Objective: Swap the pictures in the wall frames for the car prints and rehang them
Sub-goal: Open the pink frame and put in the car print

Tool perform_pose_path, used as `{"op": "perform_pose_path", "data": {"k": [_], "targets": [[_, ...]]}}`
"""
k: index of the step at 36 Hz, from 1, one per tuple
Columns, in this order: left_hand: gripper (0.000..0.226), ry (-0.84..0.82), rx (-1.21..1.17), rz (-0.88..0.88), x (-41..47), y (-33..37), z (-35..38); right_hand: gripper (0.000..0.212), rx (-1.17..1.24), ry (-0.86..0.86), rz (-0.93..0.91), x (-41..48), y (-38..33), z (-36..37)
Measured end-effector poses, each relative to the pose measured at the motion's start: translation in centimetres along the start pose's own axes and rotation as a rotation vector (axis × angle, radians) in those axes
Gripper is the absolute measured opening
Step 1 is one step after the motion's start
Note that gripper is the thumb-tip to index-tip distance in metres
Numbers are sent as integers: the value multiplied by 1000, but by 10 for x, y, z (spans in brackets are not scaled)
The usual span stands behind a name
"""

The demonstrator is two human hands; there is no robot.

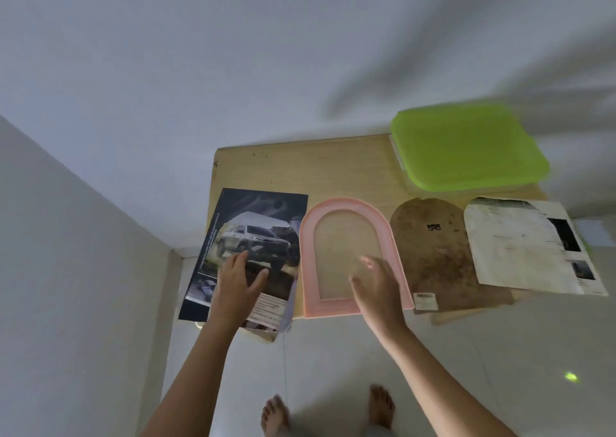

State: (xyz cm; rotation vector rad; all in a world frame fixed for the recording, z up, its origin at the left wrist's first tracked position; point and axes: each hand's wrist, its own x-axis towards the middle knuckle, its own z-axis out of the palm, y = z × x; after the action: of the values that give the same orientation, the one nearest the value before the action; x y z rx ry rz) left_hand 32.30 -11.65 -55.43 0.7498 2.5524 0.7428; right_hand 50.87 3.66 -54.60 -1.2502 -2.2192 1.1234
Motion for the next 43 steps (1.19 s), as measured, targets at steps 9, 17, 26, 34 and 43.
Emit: {"op": "perform_pose_path", "data": {"k": [9,17,26,34,43], "targets": [[95,-7,242,-83,2,-65,-30,33,-344,-61,-161,-21,-29,92],[65,37,-6,-146,14,-73,-39,35,-396,-62,-182,-5,-31,90],[29,146,-251,-52,20,-61,-69,42,-412,-100,-109,0,-36,87],[24,81,-708,9,20,-19,-83,42,-103,-121,-27,7,-75,70],[17,-34,-964,97,-17,54,-58,47,299,-155,46,48,-147,16]]}}
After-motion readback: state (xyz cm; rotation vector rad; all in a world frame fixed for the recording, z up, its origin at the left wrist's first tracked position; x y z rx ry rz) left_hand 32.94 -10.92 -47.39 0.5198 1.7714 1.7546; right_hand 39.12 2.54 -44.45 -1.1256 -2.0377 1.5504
